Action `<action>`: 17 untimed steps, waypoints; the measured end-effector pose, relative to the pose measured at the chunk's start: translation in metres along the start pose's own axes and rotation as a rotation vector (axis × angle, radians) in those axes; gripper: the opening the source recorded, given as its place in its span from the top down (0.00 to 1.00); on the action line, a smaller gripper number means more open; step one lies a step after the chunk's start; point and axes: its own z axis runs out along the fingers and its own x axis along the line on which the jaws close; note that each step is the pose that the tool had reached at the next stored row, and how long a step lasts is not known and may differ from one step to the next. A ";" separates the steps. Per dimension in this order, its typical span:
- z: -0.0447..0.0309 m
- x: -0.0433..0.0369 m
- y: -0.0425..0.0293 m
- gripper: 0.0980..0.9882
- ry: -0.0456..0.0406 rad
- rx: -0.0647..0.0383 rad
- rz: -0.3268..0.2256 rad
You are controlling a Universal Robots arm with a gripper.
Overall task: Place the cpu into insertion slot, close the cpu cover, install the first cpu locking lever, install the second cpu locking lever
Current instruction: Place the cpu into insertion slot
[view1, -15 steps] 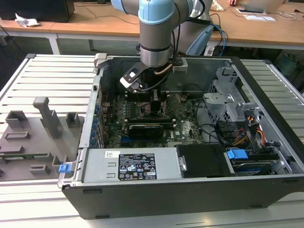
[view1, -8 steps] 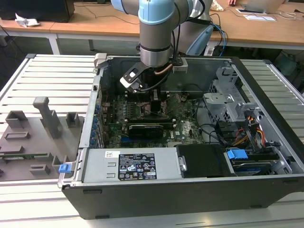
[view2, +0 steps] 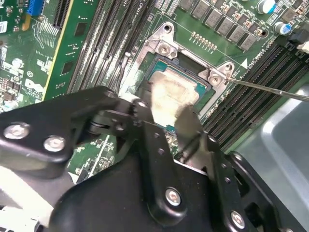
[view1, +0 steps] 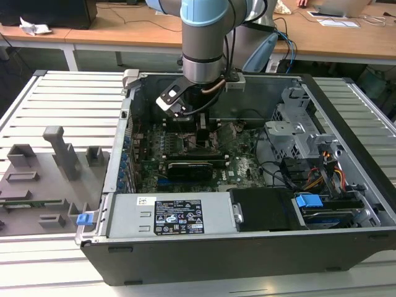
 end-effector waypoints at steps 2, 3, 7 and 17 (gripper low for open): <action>-0.0017 -0.0001 0.0003 0.72 0.0000 0.002 0.000; -0.0029 -0.0001 0.0004 0.85 -0.0001 0.002 0.000; -0.0054 -0.0002 0.0005 0.99 -0.0001 0.003 0.001; -0.0097 -0.0003 0.0008 0.99 -0.0001 0.003 0.001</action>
